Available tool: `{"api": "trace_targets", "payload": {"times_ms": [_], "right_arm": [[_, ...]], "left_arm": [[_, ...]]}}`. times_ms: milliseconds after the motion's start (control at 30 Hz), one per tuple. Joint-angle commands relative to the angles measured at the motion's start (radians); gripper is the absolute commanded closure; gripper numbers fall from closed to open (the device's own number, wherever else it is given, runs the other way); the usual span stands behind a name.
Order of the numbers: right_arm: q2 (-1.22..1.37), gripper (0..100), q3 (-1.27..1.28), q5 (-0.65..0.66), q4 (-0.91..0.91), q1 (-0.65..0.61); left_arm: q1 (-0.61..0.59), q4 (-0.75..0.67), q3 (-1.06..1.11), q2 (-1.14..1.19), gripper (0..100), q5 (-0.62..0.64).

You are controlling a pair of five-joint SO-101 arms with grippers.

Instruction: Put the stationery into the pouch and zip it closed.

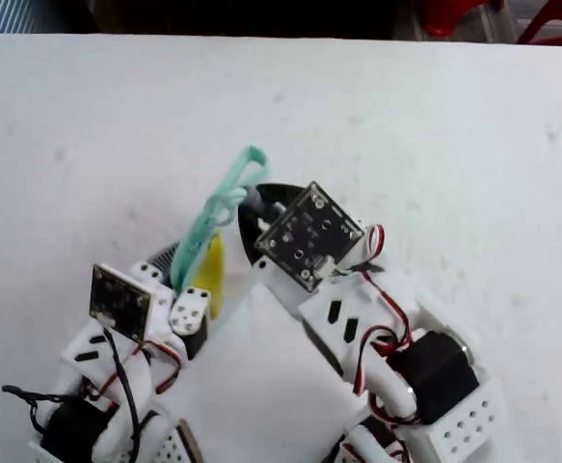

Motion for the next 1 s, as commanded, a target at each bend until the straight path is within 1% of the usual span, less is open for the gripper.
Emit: {"api": "trace_targets", "payload": {"times_ms": [0,67,200,433,600,800,967], "right_arm": [[0.028,98.1,-0.072,0.005,-0.101,0.09],[0.068,98.1,-0.083,0.003,-0.116,0.12],[0.174,98.1,-0.146,0.002,-0.119,0.162],[0.294,98.1,-0.245,-0.002,-0.12,0.259],[0.334,98.1,-0.278,0.003,-0.116,0.314],[0.332,98.1,-0.282,0.003,-0.091,0.312],[0.343,98.1,-0.287,0.005,-0.117,0.384]], "left_arm": [[-0.002,0.003,-0.032,-0.002,98,0.003],[-0.002,0.006,-0.032,-0.002,98,0.003],[-0.001,0.008,-0.032,-0.002,98,-0.048],[-0.001,0.029,-0.032,-0.002,98,-0.051],[-0.001,0.029,-0.032,-0.002,98,-0.051],[-0.001,0.029,-0.025,-0.002,98,-0.051],[0.028,0.028,-0.017,-0.002,98,-0.054]]}}
